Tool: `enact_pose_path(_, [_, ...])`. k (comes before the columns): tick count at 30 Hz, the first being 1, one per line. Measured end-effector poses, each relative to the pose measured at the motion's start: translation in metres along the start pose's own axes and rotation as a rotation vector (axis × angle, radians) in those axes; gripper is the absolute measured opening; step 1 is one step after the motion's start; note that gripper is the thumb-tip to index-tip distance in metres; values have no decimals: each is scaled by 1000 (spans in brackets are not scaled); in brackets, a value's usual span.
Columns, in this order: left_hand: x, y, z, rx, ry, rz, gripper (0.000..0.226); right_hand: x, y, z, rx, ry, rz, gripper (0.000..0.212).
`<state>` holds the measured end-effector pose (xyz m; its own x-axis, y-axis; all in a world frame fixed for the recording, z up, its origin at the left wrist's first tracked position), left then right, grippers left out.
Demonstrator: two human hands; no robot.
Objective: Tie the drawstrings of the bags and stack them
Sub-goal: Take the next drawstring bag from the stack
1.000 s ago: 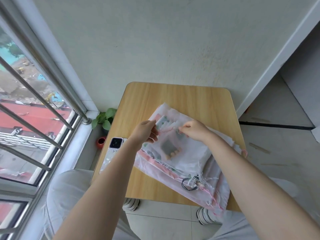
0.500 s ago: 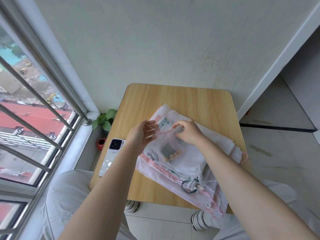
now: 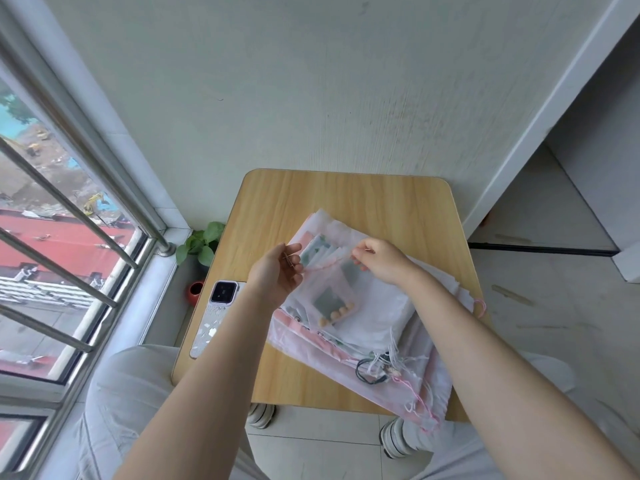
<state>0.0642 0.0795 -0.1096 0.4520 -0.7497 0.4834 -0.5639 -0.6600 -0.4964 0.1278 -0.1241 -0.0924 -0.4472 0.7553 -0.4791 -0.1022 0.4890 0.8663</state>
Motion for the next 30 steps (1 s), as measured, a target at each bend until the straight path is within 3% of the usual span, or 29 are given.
enact_pose_path(4, [4,1,-3,-19,47,-159,33,-6,-3,-6,124,-196,344,23])
enact_pose_path(11, [-2,7,-12,-35,138,-772,38,8,-13,-12,373,-542,1036,20])
enact_pose_path(13, [-8,9,-9,-62,82,-780,37,10,-15,-10,395,-601,1203,18])
enact_pose_path(16, [-14,12,-6,-90,2,-567,37,12,-19,-5,404,-708,1460,24])
enact_pose_path(18, [-14,10,-6,-65,-97,-373,39,15,-16,-4,436,-657,1389,26])
enact_pose_path(22, [-8,-3,-14,79,-396,223,30,20,1,-8,388,-426,762,22])
enact_pose_path(24, [-2,-7,-17,148,-464,417,27,20,11,-7,315,-341,492,15])
enact_pose_path(27, [8,-13,-21,219,-367,422,31,21,25,-6,196,-183,278,5])
enact_pose_path(30, [17,-21,-26,265,-223,432,37,30,36,-11,99,81,203,22])
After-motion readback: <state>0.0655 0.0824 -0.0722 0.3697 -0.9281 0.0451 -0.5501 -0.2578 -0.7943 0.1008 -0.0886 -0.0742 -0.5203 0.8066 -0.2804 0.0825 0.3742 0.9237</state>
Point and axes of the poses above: each hand's wrist, its own z-axis towards the middle knuckle, its own x-axis out of the palm, y = z × x, the point moved 4 cm from there along z, towards the middle knuckle, and after that the axes turned 13 degrees about -x, right-handed, at the moved point
